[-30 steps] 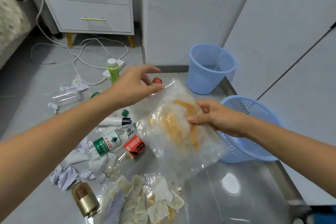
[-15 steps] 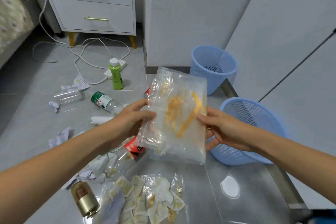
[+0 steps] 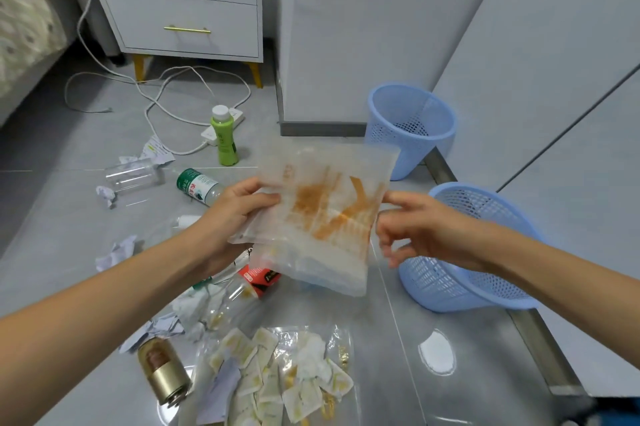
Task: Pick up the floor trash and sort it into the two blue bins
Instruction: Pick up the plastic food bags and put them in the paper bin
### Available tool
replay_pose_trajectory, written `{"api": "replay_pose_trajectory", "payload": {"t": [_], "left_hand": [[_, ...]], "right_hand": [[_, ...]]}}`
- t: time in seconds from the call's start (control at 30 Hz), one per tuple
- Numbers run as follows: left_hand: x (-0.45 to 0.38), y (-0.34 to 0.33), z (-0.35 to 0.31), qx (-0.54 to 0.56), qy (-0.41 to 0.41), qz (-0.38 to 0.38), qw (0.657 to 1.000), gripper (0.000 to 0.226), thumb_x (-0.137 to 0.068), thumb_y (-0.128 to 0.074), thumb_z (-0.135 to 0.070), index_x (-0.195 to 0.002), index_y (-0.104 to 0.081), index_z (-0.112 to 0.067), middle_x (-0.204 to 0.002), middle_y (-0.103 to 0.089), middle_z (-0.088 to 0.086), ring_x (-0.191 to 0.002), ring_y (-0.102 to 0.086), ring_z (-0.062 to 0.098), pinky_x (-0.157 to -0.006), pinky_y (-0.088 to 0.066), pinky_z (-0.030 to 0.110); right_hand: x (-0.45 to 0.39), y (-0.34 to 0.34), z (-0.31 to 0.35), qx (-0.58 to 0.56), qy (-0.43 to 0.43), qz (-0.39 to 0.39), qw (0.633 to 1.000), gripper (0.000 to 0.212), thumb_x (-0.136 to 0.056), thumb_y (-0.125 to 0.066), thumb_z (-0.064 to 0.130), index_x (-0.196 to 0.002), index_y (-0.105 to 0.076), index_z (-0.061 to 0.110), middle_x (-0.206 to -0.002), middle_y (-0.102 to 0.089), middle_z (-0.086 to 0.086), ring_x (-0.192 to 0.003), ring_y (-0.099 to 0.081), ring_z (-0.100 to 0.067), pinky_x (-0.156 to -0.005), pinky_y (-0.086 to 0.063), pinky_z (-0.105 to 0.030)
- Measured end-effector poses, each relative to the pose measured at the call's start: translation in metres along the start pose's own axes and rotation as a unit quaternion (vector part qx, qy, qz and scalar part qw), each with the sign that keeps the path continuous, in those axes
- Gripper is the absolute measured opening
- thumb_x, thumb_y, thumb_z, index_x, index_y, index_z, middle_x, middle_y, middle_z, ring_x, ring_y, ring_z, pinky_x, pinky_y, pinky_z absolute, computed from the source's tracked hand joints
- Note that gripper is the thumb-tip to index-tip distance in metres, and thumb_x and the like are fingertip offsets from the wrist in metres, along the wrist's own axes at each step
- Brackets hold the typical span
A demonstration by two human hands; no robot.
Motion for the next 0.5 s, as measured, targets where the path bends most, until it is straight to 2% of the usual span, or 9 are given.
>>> {"api": "replay_pose_trajectory", "payload": {"t": [0.03, 0.07, 0.13, 0.2, 0.23, 0.33, 0.37, 0.43, 0.5], "left_hand": [[0.0, 0.0, 0.0, -0.002, -0.004, -0.003, 1.0, 0.026, -0.094, -0.053, 0.005, -0.108, -0.072, -0.007, -0.101, -0.076, 0.015, -0.079, -0.076, 0.021, -0.069, -0.062, 0.028], [0.0, 0.0, 0.0, -0.002, -0.004, -0.003, 1.0, 0.026, -0.094, -0.053, 0.005, -0.108, -0.072, -0.007, -0.1, -0.077, 0.014, -0.078, -0.076, 0.02, -0.068, -0.062, 0.028], [0.002, -0.001, 0.0, 0.004, 0.002, 0.013, 1.0, 0.026, -0.095, -0.054, 0.003, -0.112, -0.071, -0.005, -0.103, -0.076, 0.014, -0.081, -0.076, 0.021, -0.068, -0.061, 0.028], [0.004, -0.004, -0.001, 0.005, 0.011, 0.032, 0.999, 0.028, -0.095, -0.054, 0.001, -0.118, -0.069, 0.0, -0.109, -0.075, 0.017, -0.086, -0.075, 0.024, -0.069, -0.062, 0.03], [0.005, -0.007, -0.001, -0.002, 0.016, 0.046, 0.999, 0.028, -0.095, -0.052, 0.002, -0.115, -0.071, 0.0, -0.108, -0.075, 0.017, -0.086, -0.075, 0.024, -0.068, -0.061, 0.03], [0.009, -0.013, -0.001, -0.025, 0.03, 0.071, 0.997, 0.041, -0.089, -0.041, 0.006, -0.084, -0.079, -0.009, -0.087, -0.076, 0.009, -0.072, -0.072, 0.018, -0.058, -0.057, 0.025], [0.009, -0.015, 0.0, -0.017, 0.041, 0.078, 0.996, 0.044, -0.087, -0.037, 0.004, -0.079, -0.079, -0.009, -0.087, -0.076, 0.009, -0.072, -0.072, 0.02, -0.058, -0.057, 0.025], [0.01, -0.018, 0.002, -0.011, 0.063, 0.105, 0.992, 0.042, -0.083, -0.036, -0.009, -0.084, -0.078, -0.006, -0.098, -0.072, 0.019, -0.08, -0.064, 0.034, -0.062, -0.054, 0.032], [0.01, -0.019, 0.001, -0.055, 0.066, 0.12, 0.989, 0.038, -0.086, -0.045, -0.023, -0.092, -0.077, -0.003, -0.097, -0.065, 0.024, -0.079, -0.053, 0.038, -0.061, -0.046, 0.035]], "right_hand": [[-0.002, -0.001, -0.002, 0.073, 0.006, -0.016, 0.997, 0.023, -0.097, -0.064, 0.009, -0.115, -0.071, 0.021, -0.086, -0.052, -0.015, -0.079, -0.056, -0.025, -0.073, -0.054, -0.04], [-0.003, -0.003, -0.004, 0.093, 0.006, -0.027, 0.995, 0.018, -0.096, -0.065, 0.012, -0.107, -0.074, 0.024, -0.088, -0.055, -0.014, -0.08, -0.056, -0.024, -0.074, -0.053, -0.041], [-0.005, -0.006, -0.013, 0.028, -0.006, -0.021, 0.999, 0.022, -0.098, -0.062, 0.018, -0.119, -0.071, 0.016, -0.109, -0.067, -0.017, -0.096, -0.065, -0.028, -0.079, -0.056, -0.043], [-0.007, -0.006, -0.019, -0.07, -0.008, -0.01, 0.997, 0.03, -0.098, -0.06, 0.014, -0.126, -0.067, 0.009, -0.123, -0.068, -0.02, -0.108, -0.068, -0.032, -0.084, -0.06, -0.046], [-0.008, -0.006, -0.019, -0.108, -0.001, -0.024, 0.994, 0.031, -0.095, -0.06, 0.01, -0.124, -0.069, 0.008, -0.123, -0.069, -0.02, -0.106, -0.07, -0.031, -0.084, -0.061, -0.045], [-0.008, 0.002, -0.015, -0.147, 0.022, -0.081, 0.986, 0.033, -0.087, -0.058, -0.002, -0.113, -0.076, 0.005, -0.116, -0.073, -0.019, -0.094, -0.074, -0.026, -0.077, -0.063, -0.037], [-0.007, 0.005, -0.014, -0.156, 0.019, -0.088, 0.984, 0.034, -0.087, -0.053, -0.005, -0.111, -0.076, 0.002, -0.115, -0.073, -0.021, -0.093, -0.074, -0.026, -0.076, -0.063, -0.036], [-0.001, 0.01, -0.012, -0.176, 0.002, -0.079, 0.981, 0.04, -0.091, -0.041, 0.0, -0.111, -0.075, -0.002, -0.118, -0.071, -0.026, -0.099, -0.071, -0.03, -0.084, -0.062, -0.04], [0.004, 0.012, -0.009, -0.128, 0.003, -0.052, 0.99, 0.036, -0.095, -0.047, 0.014, -0.109, -0.077, 0.001, -0.117, -0.071, -0.025, -0.104, -0.069, -0.031, -0.094, -0.057, -0.044]]}}
Point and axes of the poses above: each hand's wrist, its own x-axis away from the middle knuckle, its own y-axis out of the back of the hand, z = x × y, the point moved 4 cm from there along -x, towards the middle knuckle
